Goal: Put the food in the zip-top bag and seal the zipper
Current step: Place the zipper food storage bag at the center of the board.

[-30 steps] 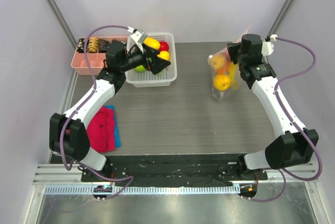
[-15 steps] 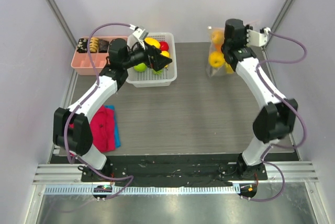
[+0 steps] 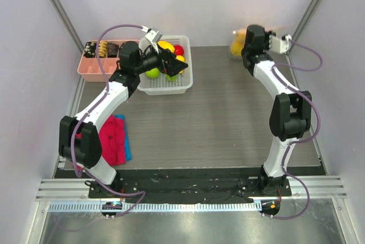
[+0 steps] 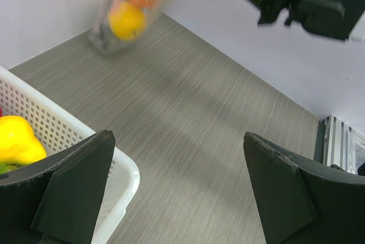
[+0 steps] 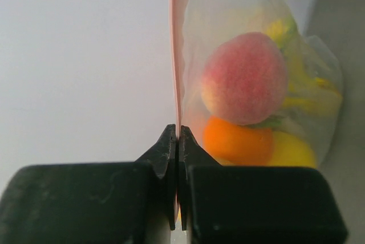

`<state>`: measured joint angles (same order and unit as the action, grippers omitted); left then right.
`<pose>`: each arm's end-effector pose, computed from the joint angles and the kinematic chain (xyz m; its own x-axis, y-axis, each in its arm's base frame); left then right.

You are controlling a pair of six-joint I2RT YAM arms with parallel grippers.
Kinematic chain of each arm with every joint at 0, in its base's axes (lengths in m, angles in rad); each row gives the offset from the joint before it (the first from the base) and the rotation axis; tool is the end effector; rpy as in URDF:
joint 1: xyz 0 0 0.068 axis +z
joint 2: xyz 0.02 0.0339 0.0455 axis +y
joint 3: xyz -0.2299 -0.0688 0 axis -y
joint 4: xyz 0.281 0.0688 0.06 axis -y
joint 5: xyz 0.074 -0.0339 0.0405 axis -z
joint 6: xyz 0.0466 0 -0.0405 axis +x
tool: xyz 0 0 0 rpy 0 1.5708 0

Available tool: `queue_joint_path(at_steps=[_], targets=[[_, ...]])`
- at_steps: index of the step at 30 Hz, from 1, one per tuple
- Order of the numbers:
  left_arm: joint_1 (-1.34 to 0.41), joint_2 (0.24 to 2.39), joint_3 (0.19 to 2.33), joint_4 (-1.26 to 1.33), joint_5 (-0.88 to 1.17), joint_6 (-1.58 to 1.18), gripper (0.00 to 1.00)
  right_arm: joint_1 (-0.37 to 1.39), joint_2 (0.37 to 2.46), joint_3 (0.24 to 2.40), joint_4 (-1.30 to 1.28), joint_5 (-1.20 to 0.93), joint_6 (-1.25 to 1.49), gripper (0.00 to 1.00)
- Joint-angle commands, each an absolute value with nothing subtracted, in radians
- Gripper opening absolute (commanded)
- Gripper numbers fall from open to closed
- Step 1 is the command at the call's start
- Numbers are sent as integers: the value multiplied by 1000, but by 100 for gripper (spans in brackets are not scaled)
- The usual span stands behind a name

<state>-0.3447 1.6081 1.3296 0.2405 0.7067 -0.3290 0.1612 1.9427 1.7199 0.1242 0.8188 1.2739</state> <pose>0.3894 -0.1720 0.3195 -0.3142 -0.1483 -0.9377 0.8096 0.4740 -0.3462 0.4952 0.0460 0.3137 0.5527 0.7517 -0.3599 0.2707 0.2465 0.9306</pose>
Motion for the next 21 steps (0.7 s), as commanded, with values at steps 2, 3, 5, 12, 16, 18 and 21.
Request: queue_joint_path(at_steps=[2, 3, 5, 12, 16, 18, 21], targets=[[-341, 1588, 1319, 252, 693, -307, 100, 161, 1732, 1366, 72, 809, 1434, 1], [-341, 1589, 1319, 252, 696, -310, 100, 161, 1715, 1274, 43, 789, 1452, 1], [-341, 1595, 1321, 252, 698, -310, 100, 163, 1663, 1179, 6, 744, 1479, 1], [-341, 1609, 1330, 247, 713, -319, 100, 161, 1514, 887, -71, 696, 1520, 1], [-341, 1626, 1333, 259, 716, -347, 100, 153, 1551, 864, -2, 695, 1477, 1], [-341, 1631, 1344, 255, 715, -356, 100, 155, 1589, 870, 78, 687, 1456, 1], [-341, 1629, 1353, 235, 709, -347, 100, 153, 1640, 917, 143, 684, 1420, 1]])
